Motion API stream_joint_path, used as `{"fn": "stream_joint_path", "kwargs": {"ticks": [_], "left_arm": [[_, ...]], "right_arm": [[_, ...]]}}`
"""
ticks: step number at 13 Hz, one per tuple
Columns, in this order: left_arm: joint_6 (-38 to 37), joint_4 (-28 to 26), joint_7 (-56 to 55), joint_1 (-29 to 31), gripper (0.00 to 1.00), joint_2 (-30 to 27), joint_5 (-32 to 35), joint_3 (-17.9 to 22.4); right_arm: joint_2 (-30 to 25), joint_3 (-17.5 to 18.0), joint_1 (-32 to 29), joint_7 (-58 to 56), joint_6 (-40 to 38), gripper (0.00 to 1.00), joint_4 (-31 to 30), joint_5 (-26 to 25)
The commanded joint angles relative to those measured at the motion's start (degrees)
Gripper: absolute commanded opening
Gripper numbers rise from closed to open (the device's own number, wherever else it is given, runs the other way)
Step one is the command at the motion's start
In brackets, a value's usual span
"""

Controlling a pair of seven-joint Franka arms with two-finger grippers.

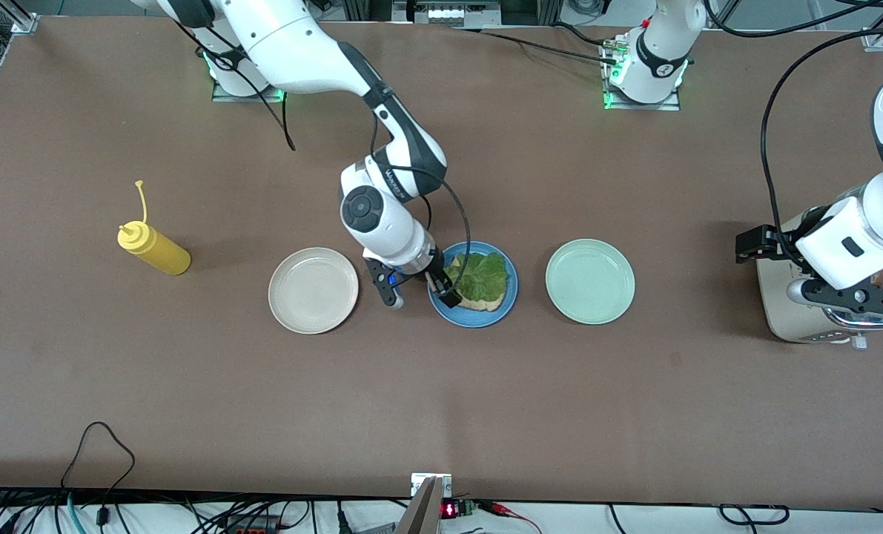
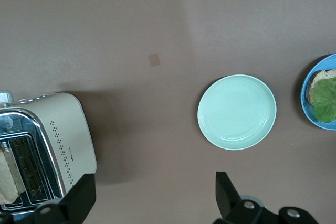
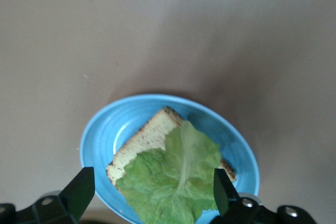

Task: Make sandwich in blue plate with both arms
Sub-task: 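Withdraw the right gripper from the blue plate toward its side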

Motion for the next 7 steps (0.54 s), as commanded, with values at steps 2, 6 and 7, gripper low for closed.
{"fn": "stream_joint_path", "kwargs": {"ticks": [2, 6, 7], "left_arm": [[-0.54, 0.11, -0.49, 0.01, 1.0, -0.82, 0.24, -0.24], [-0.63, 0.11, -0.49, 0.01, 1.0, -0.82, 0.24, -0.24], [-0.63, 0.11, -0.49, 0.01, 1.0, -0.82, 0.24, -0.24]], "right_arm": [[-9.52, -1.19, -2.52, -7.03, -13.65, 1.0, -1.24, -1.37], [-20.06, -4.18, -7.33, -23.18, -29.99, 1.0, -5.27, -1.37], [-22.61, -4.18, -8.58, -26.96, -35.0, 1.0, -6.41, -1.28]]}}
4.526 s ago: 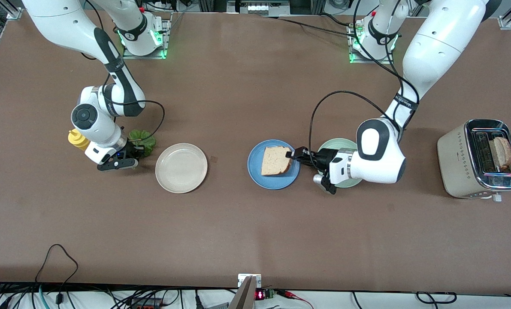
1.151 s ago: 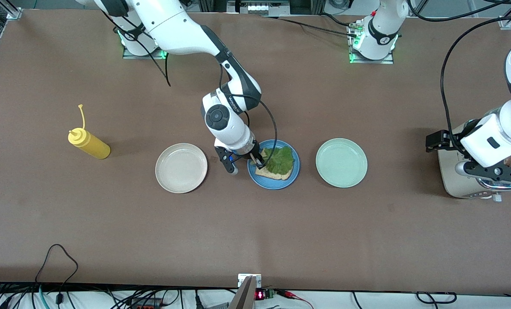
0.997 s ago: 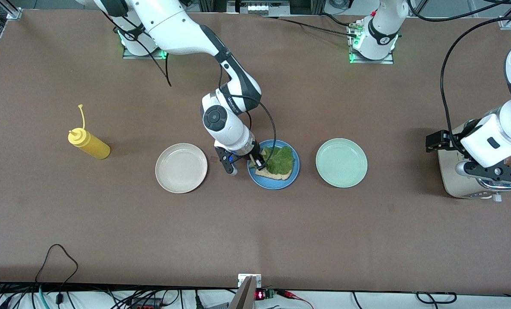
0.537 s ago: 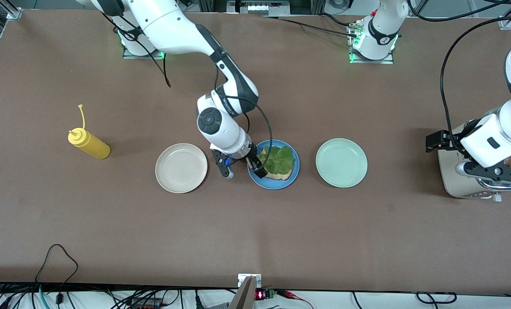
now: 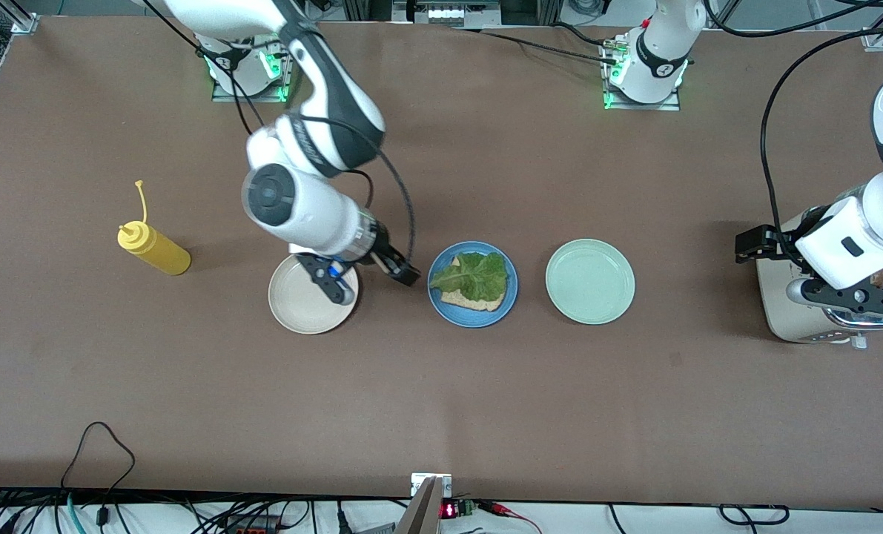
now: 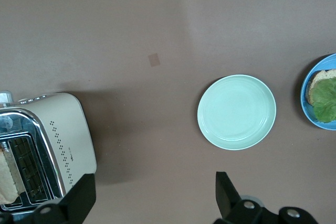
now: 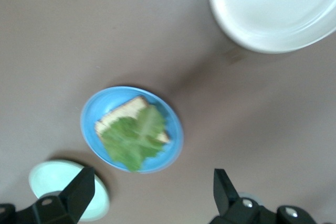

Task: Make sandwich in blue plate with both arms
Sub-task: 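Withdraw the right gripper from the blue plate toward its side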

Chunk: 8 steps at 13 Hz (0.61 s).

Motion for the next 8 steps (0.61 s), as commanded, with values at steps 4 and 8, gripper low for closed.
{"fn": "stream_joint_path", "kwargs": {"ticks": [4, 8], "left_arm": [[-0.63, 0.11, -0.46, 0.1, 1.0, -0.81, 0.24, -0.21], [-0.72, 0.02, -0.38, 0.1, 1.0, -1.78, 0.32, -0.03]], "right_arm": [[-18.18, 0.77, -9.97, -22.32, -14.88, 1.0, -14.97, -3.25], [-28.29, 0.95, -15.86, -42.97, -19.19, 1.0, -24.03, -14.75]]}}
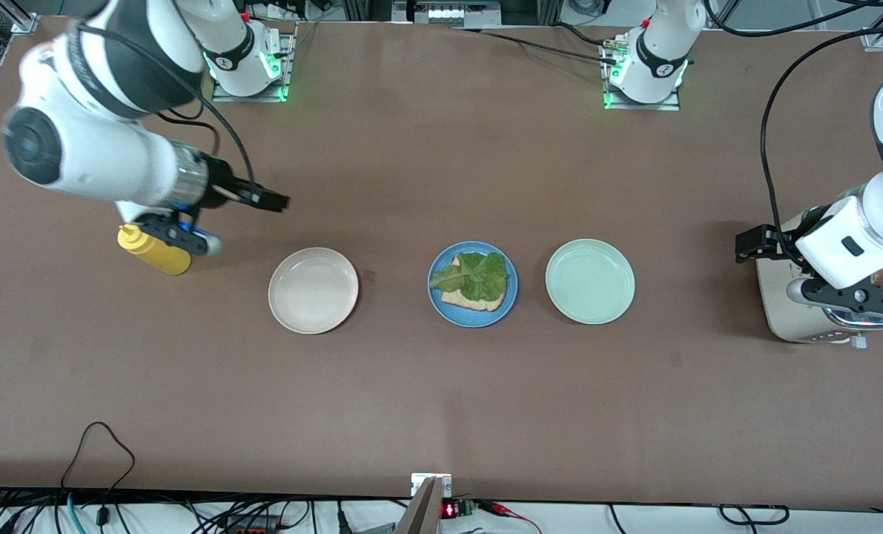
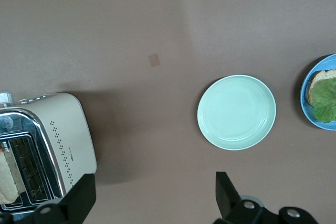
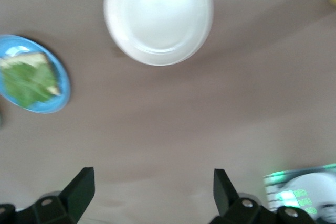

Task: Make sandwich in blue plate with both arms
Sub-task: 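Withdraw the right gripper from the blue plate toward its side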

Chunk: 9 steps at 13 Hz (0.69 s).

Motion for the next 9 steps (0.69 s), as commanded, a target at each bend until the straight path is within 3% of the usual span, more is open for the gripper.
{"fn": "stream_joint_path", "kwargs": {"ticks": [1, 4, 6, 9], "left_arm": [[-0.81, 0.0, -0.35, 0.09, 1.0, -1.5, 0.32, -0.1], [-0.81, 0.0, -0.35, 0.09, 1.0, -1.5, 0.32, -0.11], [-0.81, 0.0, -0.35, 0.09, 1.0, -1.5, 0.32, -0.1], [-0.81, 0.0, -0.35, 0.17, 1.0, -1.5, 0.32, -0.11]], "right_arm": [[-8.83, 1.31, -5.02, -14.34, -0.34, 1.0, -9.38, -5.72], [-13.84, 1.31, -15.37, -35.24, -0.42, 1.0, -14.92, -9.07], [-14.47, 1.22, -21.54, -48.17, 0.63, 1.0, -16.17, -12.4], [-13.95, 0.96, -29.28, -68.39, 6.93, 1.0, -18.35, -13.21]]}}
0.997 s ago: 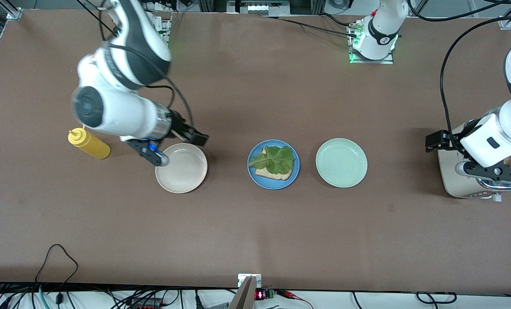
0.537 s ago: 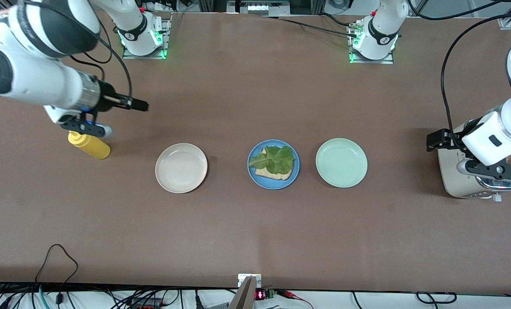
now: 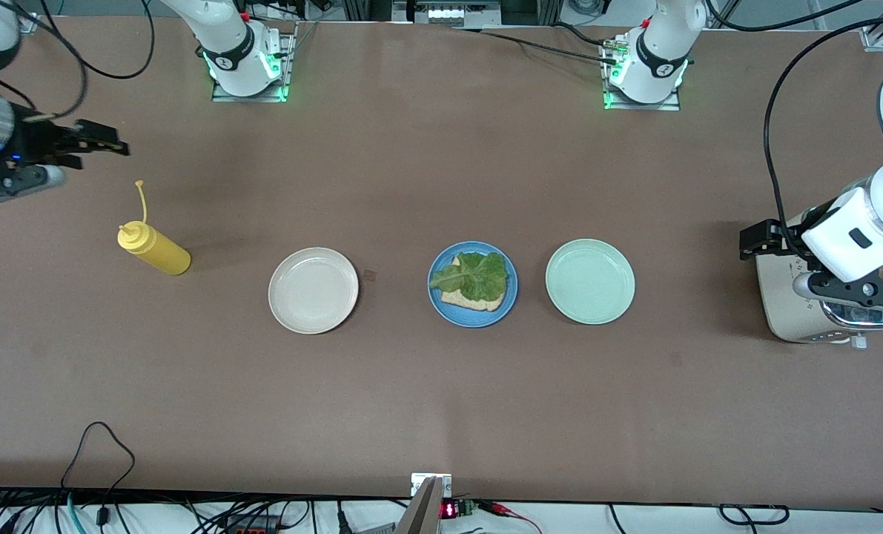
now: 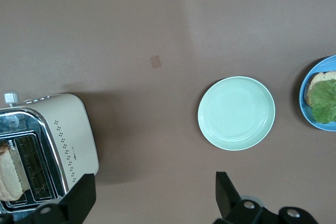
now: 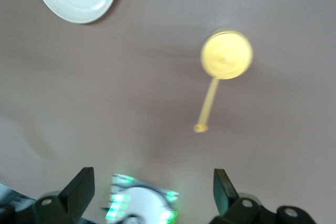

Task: Make sandwich in blue plate with both arms
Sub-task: 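Grasp the yellow squeeze bottle with the right gripper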

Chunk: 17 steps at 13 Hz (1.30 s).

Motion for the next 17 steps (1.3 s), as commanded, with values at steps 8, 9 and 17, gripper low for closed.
{"fn": "stream_joint_path", "kwargs": {"ticks": [8, 9, 17], "left_arm": [[-0.75, -0.01, -0.33, 0.33, 1.0, -0.69, 0.24, -0.12], [-0.75, -0.01, -0.33, 0.33, 1.0, -0.69, 0.24, -0.12], [-0.75, -0.01, -0.33, 0.51, 1.0, -0.69, 0.32, -0.12]], "right_arm": [[12.21, 0.63, -20.28, -67.26, 20.16, 1.0, -4.03, 20.71], [14.41, 0.63, -21.43, -72.99, 20.07, 1.0, -3.68, 25.11], [31.2, 0.36, -25.39, -100.98, 9.19, 1.0, 0.09, 46.24]]}}
